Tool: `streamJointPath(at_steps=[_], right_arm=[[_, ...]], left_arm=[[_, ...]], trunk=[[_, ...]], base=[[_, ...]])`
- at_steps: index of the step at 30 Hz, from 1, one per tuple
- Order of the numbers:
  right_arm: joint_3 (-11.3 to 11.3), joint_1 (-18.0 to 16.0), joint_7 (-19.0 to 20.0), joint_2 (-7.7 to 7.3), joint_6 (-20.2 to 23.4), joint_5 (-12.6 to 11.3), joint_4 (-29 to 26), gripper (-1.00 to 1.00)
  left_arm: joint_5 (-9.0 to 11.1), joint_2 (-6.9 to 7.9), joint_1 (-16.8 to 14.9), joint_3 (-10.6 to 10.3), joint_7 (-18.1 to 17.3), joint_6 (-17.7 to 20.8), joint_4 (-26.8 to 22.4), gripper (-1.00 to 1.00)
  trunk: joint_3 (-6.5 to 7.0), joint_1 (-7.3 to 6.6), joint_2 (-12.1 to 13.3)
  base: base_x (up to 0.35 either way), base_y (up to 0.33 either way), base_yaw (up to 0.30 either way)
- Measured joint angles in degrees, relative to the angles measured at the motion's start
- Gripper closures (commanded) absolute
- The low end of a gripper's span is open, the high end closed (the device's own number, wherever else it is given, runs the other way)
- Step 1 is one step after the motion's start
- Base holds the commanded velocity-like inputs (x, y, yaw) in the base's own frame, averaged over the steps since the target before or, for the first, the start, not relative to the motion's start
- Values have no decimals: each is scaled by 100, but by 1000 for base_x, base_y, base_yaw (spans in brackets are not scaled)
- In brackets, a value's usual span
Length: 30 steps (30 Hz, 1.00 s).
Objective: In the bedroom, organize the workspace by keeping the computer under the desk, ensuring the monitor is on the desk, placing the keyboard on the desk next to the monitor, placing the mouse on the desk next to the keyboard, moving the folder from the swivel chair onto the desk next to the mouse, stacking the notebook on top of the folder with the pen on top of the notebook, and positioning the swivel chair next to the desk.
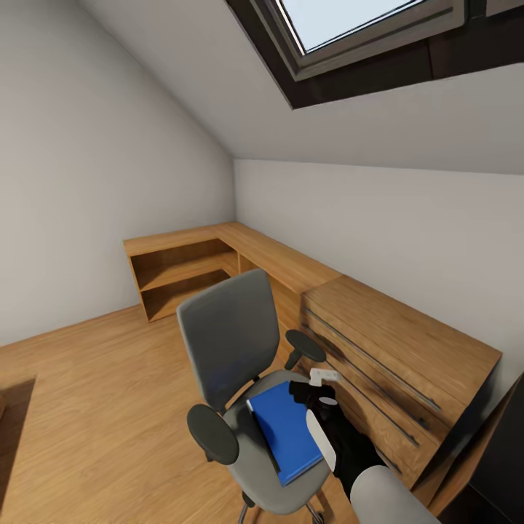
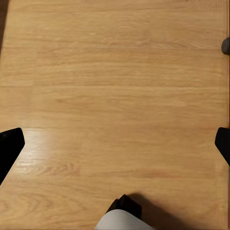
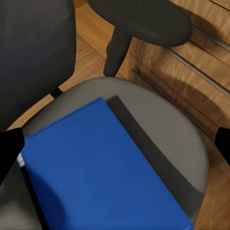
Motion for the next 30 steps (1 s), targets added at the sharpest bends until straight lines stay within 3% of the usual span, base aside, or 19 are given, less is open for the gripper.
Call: streamJointPath(at_steps=[5, 10, 11, 14, 16, 19, 23, 26, 30], right_arm=[[7, 0, 15, 0, -3, 15, 28, -100], [11, 0, 20, 0, -3, 29, 43, -100], [14, 0, 20, 0, -1, 33, 43, -100], [21, 0, 21, 0, 2, 46, 45, -100], [25, 0, 21, 0, 2, 52, 45, -100], [26, 0, 17, 0, 3, 58, 37, -100], [8, 0, 15, 0, 18, 61, 29, -100], [2, -3, 18, 0, 42, 63, 30, -100], [-19, -37, 33, -42, 178, 48, 46, -100]], left_arm=[[-33, 55, 0, 3, -4, 231, -725, -100], [-65, 273, 0, 16, 98, 1433, -1912, -100], [-78, 369, 0, 24, 162, 1927, -2334, -100], [-39, 539, -1, 62, 282, 2831, -3269, -100], [-33, 613, -1, 240, 328, 3423, -3959, -100], [-25, 648, -1, 680, 374, 4286, -4944, -100], [-21, 647, 0, 929, 383, 4980, -5683, -100], [-22, 646, 1, 1040, 386, 5180, -5920, -100], [-33, 642, 1, 1344, 394, 5325, -6089, -100]], trunk=[[-89, 110, -201], [-179, 220, -401], [-197, 242, -441], [-251, 307, -561], [-287, 351, -642], [-341, 417, -762], [-413, 505, -923], [-467, 571, -1043], [-539, 659, -1204]], base=[[0, 0, 0], [0, 0, 0], [0, 0, 0], [0, 0, 0], [0, 0, 0], [0, 0, 0], [0, 0, 0], [0, 0, 0], [0, 0, 0]])
